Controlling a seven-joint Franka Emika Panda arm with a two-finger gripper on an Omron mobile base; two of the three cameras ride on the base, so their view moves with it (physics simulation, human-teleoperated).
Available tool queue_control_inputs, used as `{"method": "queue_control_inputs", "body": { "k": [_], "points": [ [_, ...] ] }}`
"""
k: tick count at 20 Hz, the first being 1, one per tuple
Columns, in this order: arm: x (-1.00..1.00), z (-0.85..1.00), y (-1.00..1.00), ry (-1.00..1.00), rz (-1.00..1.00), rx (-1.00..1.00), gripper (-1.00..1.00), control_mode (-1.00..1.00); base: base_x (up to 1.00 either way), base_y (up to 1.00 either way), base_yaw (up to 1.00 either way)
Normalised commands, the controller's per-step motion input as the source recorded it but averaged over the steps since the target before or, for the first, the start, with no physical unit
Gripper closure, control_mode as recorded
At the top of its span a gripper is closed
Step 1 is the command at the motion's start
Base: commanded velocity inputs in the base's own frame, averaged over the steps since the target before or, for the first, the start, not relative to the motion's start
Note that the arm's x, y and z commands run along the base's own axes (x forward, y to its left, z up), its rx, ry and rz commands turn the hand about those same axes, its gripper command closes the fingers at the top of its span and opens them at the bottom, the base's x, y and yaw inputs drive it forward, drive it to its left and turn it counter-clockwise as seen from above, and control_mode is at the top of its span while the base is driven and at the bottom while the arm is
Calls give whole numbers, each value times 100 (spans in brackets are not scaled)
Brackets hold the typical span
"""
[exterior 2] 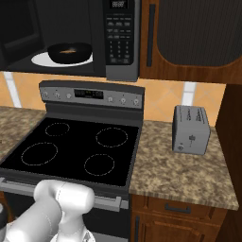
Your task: Open the microwave, place the bowl with waffle inside the microwave, then close the microwave door and turn it on.
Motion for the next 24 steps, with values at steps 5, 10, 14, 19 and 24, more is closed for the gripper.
{"method": "queue_control_inputs", "body": {
  "k": [5,10,14,19,24],
  "points": [
    [-53,76,30,-19,0,-23,100,-100,0,0,0],
    [-31,23,54,-3,0,-34,100,-100,0,0,0],
    [-17,-3,37,-5,0,-23,100,-100,0,0,0],
    [-28,34,28,-11,0,-12,100,-100,0,0,0],
    [-5,41,61,1,0,-25,100,-100,0,0,0]
  ]
}}
